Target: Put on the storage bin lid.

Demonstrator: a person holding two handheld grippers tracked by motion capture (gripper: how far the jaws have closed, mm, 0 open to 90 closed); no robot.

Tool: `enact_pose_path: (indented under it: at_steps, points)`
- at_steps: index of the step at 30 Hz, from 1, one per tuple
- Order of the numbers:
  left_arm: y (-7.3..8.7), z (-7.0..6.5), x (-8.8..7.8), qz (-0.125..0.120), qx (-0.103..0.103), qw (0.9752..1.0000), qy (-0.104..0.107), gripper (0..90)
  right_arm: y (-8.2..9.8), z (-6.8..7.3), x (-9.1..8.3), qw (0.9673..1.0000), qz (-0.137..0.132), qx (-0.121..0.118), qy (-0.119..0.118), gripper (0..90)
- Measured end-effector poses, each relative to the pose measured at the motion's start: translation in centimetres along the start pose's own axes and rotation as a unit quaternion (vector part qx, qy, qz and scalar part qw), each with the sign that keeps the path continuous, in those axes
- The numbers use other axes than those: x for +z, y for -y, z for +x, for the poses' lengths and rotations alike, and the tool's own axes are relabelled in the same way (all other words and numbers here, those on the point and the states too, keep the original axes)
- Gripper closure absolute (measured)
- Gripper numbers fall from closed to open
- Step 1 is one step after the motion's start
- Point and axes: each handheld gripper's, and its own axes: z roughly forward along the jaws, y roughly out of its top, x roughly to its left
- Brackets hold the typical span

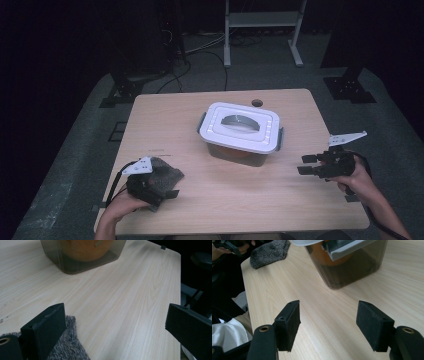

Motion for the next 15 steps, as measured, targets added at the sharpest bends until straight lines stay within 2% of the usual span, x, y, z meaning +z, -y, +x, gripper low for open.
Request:
enact_pose_path:
  at_steps: [7, 15]
  points:
    - [-0.1, 0.1, -0.2, -0.005, 0.002, 1.0, -0.005, 2.6, 1.1, 0.3, 0.5, 0.9999, 0.005, 0.003, -0.008, 32.8]
    - [-0.2, 0.3, -1.0, -0.043, -0.01, 0.9989, -0.016, 2.6, 2.9, 0.4, 0.3, 0.9995, -0.012, 0.019, -0.023, 30.5]
